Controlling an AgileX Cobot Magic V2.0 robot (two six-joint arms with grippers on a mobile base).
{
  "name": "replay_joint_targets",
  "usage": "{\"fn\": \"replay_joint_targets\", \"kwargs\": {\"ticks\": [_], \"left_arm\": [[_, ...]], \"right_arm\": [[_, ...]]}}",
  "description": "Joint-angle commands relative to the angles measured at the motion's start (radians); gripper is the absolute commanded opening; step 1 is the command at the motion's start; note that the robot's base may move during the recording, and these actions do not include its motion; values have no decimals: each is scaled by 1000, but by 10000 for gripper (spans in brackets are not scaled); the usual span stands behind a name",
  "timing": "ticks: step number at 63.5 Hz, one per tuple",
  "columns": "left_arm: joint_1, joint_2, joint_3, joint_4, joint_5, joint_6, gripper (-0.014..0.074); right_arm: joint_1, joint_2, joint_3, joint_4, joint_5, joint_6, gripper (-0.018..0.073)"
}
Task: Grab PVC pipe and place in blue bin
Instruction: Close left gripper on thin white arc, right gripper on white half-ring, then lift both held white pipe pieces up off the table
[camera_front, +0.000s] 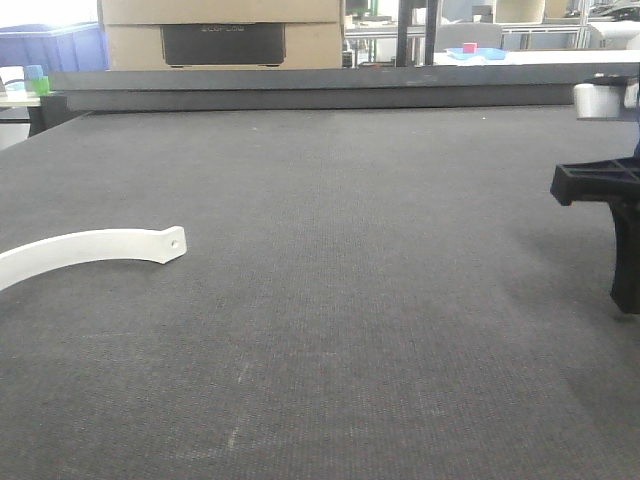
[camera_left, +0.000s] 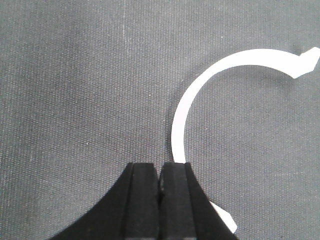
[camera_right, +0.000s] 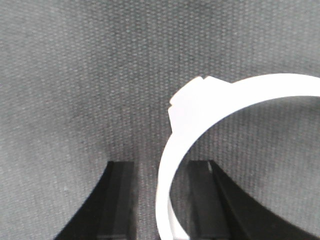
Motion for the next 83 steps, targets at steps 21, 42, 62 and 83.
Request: {"fn": "replay_joint_targets", "kwargs": {"ticks": [21, 42, 62, 83], "left_arm": [[-6, -2, 4, -7, -32, 0, -111], [-8, -2, -28, -25, 67, 0, -111], [-80, 103, -248, -13, 242, -9, -111], [-104, 312, -263, 18, 175, -88, -111]], "right_arm": [[2, 49, -6, -16, -3, 1, 16], [2, 6, -22, -16, 26, 1, -168], [2, -251, -78, -16, 82, 1, -169], [2, -344, -76, -16, 66, 1, -169]]}}
